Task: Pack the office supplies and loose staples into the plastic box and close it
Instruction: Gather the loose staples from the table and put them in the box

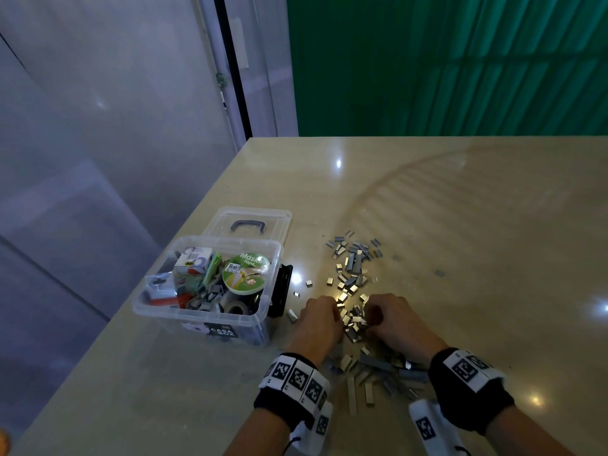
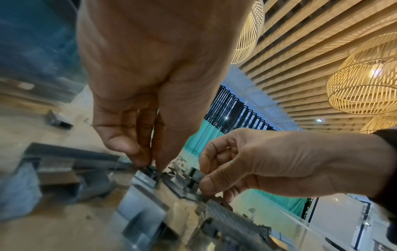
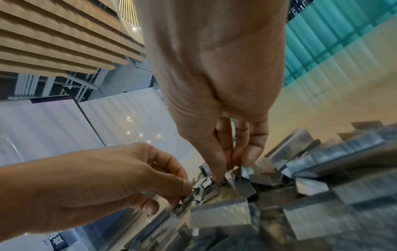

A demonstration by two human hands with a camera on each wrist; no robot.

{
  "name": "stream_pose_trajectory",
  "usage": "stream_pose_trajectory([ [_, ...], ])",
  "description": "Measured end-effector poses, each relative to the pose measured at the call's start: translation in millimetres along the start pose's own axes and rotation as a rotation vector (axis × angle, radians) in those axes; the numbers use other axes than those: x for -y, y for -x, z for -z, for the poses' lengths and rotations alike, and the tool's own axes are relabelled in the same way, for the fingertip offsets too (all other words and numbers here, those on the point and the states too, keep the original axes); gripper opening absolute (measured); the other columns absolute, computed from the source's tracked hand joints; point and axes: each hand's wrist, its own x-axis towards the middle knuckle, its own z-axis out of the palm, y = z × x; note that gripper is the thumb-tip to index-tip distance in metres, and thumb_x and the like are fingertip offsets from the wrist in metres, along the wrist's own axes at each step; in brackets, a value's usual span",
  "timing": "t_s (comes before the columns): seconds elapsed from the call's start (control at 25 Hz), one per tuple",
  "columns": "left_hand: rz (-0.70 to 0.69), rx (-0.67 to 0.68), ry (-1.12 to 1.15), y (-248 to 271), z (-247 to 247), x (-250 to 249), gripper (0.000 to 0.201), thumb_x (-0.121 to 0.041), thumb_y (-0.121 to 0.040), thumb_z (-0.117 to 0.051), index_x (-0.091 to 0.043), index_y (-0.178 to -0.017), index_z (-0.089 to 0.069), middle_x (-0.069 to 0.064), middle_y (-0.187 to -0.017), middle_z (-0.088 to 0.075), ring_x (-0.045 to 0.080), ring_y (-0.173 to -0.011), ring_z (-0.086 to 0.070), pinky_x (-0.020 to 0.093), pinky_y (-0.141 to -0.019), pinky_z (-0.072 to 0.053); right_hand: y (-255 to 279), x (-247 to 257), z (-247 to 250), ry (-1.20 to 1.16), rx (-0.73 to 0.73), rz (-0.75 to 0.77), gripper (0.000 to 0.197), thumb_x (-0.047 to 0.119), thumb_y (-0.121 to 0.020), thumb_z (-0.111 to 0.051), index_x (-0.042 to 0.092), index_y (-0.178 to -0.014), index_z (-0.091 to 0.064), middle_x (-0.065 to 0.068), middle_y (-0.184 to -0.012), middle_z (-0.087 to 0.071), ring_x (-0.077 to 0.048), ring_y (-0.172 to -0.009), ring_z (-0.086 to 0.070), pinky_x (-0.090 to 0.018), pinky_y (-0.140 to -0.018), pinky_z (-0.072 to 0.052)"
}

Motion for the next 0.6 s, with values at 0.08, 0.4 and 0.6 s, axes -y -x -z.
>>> stream_pose_trajectory([
  [0.08, 0.001, -0.001, 0.016, -1.0, 0.8, 2.0, 0.018, -0.023, -0.089, -0.068, -0.019, -0.106, -0.064, 0.004, -0.108, -0.062, 0.02, -0.097, -0.064, 0.036, -0.087, -0.055, 0.1, -0.3, -0.1, -0.013, -0.009, 0.005, 0.023, 0.019, -0.088, -0.072, 0.033, -0.087, -0.054, 0.006, -0.108, -0.055, -0.015, -0.098, -0.052, -0.023, -0.074, -0.041],
  [0.4, -0.077, 0.067, -0.082, -1.2, -5.1, 12.1, 0.012, -0.027, -0.086, -0.071, -0.019, -0.095, -0.07, 0.001, -0.101, -0.064, 0.017, -0.09, -0.065, 0.037, -0.085, -0.057, 1.7, 1.6, 6.9, -0.122, -0.106, -0.008, 0.012, 0.016, -0.086, -0.077, 0.021, -0.097, -0.078, 0.009, -0.089, -0.069, 0.002, -0.082, -0.063, -0.011, -0.071, -0.047],
  [0.6, -0.163, -0.02, -0.053, 1.0, 4.4, 10.4, 0.02, -0.032, -0.092, -0.064, -0.015, -0.102, -0.065, 0.004, -0.101, -0.064, 0.021, -0.093, -0.064, 0.038, -0.085, -0.055, 0.9, 12.8, 13.4, -0.189, -0.145, 0.021, 0.015, 0.008, -0.083, -0.079, 0.023, -0.086, -0.079, 0.022, -0.073, -0.065, 0.013, -0.066, -0.061, -0.009, -0.067, -0.045],
])
